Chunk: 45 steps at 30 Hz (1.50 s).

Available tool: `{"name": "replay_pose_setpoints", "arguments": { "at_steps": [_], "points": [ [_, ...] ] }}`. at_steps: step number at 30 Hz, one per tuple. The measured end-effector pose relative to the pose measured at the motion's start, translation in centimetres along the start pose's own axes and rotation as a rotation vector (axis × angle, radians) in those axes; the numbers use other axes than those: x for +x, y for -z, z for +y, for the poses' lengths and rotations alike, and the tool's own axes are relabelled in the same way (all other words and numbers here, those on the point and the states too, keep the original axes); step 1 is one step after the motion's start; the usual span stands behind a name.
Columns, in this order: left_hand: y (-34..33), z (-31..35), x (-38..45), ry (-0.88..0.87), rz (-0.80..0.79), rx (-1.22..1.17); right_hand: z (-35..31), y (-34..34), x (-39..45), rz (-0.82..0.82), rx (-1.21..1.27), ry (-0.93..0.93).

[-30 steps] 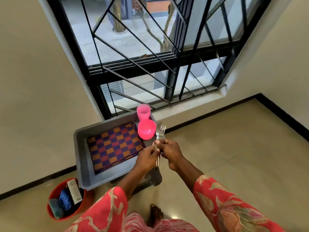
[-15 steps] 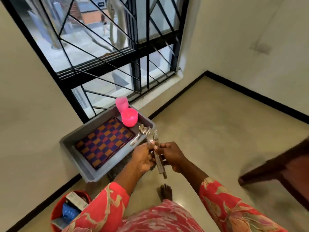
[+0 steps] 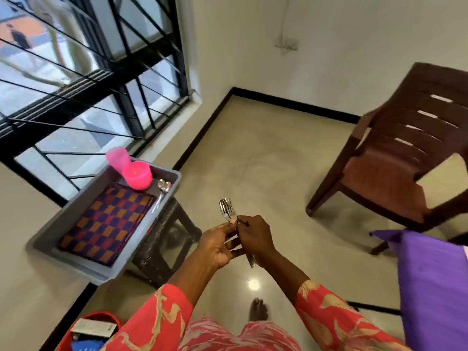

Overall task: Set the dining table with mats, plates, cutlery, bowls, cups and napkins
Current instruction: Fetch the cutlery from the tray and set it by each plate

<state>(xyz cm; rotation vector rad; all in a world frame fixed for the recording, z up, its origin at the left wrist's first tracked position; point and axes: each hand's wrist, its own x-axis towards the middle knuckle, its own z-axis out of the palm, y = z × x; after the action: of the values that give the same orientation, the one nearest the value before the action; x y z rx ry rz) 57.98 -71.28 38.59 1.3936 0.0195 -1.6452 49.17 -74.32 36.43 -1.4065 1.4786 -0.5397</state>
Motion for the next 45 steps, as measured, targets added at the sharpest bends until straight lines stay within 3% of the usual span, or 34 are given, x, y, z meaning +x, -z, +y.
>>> {"name": "replay_pose_setpoints", "arguments": {
  "at_steps": [6,12,22,31,45],
  "points": [
    [-2.3,-2.9,-0.3,0.058,-0.108,0.139,2.8,4.8,-2.3,0.051,0.337,-0.214],
    [-5.4,-6.1,-0.7,0.111,-0.168,0.265,5.3,8.7,-5.3,0.109,0.421,-0.3],
    [-9.5,-15.2,-3.3,0.209,-0.2,0.521,12.8,14.1,-12.6,0.213,0.478,-0.381],
    [-13.3,-27.8,-8.5,0.238,-0.243,0.622,20.8,20.3,-22.9,0.343,0.427,-0.393],
    [-14.3,-40.3,-17.4,0.12,-0.266,0.82,27.9,24.2,-36.6,0.411,0.408,-0.388]
  ]
}}
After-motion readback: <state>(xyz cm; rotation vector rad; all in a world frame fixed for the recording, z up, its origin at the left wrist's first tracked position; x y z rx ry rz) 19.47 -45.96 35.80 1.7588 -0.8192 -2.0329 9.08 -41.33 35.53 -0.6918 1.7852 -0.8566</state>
